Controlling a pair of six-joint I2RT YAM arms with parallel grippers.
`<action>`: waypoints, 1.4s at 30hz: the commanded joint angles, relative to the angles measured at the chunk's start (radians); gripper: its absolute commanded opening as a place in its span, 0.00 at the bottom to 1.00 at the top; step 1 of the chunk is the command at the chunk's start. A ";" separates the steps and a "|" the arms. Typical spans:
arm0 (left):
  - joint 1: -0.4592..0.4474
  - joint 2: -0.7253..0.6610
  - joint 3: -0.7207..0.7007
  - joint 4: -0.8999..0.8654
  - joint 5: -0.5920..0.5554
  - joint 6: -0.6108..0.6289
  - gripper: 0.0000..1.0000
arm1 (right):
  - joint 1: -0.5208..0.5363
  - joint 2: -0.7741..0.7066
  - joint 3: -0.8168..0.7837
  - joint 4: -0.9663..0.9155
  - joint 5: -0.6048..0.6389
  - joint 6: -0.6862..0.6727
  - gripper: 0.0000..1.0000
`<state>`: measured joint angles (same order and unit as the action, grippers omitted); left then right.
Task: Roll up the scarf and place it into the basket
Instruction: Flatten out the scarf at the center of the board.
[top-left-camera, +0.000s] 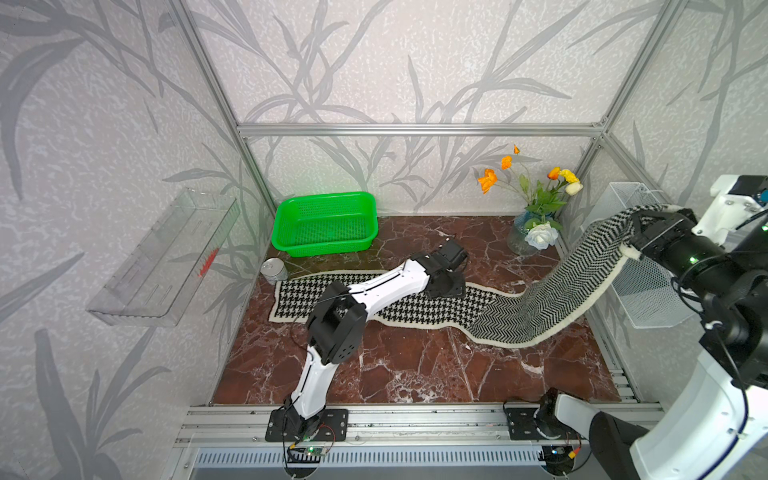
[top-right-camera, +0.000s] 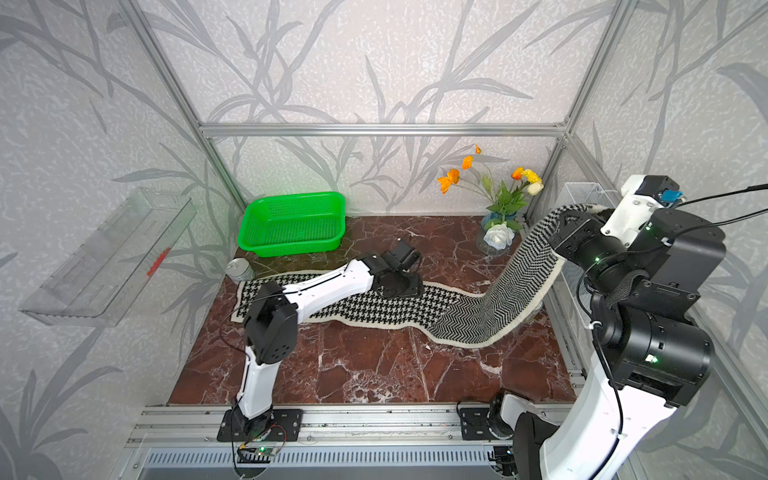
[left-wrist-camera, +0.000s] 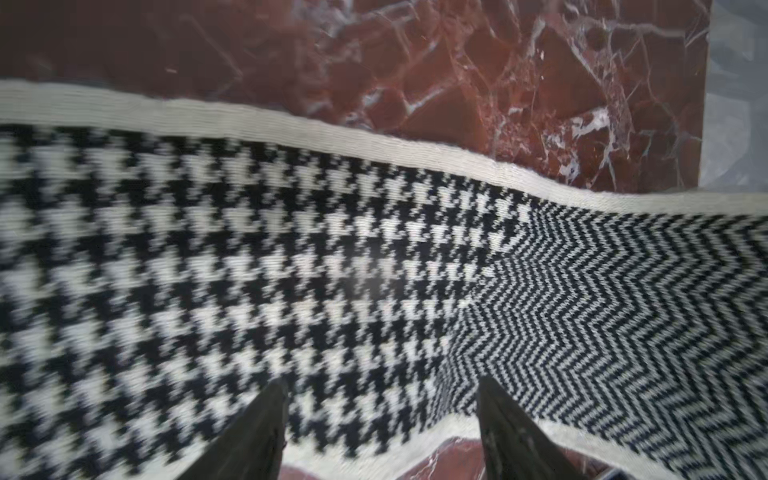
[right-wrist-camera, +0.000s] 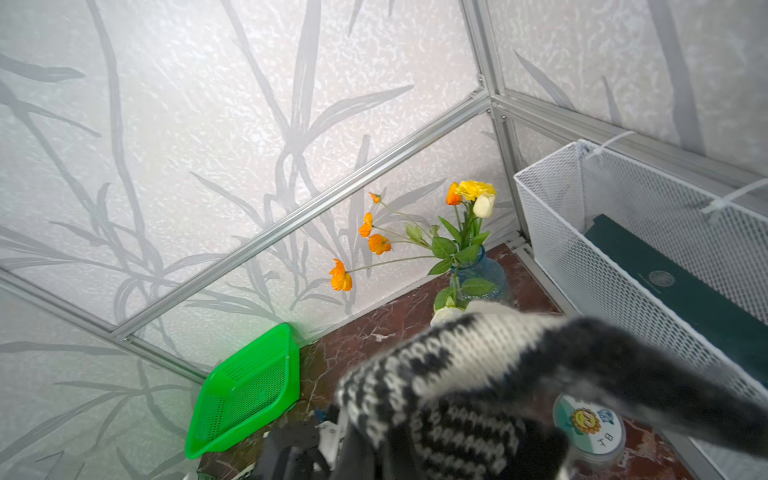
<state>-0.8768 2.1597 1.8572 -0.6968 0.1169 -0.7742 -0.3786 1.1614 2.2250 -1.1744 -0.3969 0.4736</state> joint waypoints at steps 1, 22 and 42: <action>-0.046 0.119 0.167 -0.085 -0.003 -0.038 0.71 | 0.004 -0.002 -0.004 0.132 -0.086 0.064 0.00; -0.302 0.530 0.763 0.179 0.321 -0.171 0.83 | 0.022 0.045 -0.070 0.352 -0.228 0.179 0.00; 0.089 -0.179 -0.101 0.164 0.106 0.026 0.83 | 0.434 -0.016 -0.343 0.480 0.009 0.170 0.00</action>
<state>-0.8230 2.1078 1.8168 -0.5091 0.2668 -0.8238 -0.0132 1.1481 1.8912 -0.7612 -0.4774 0.6571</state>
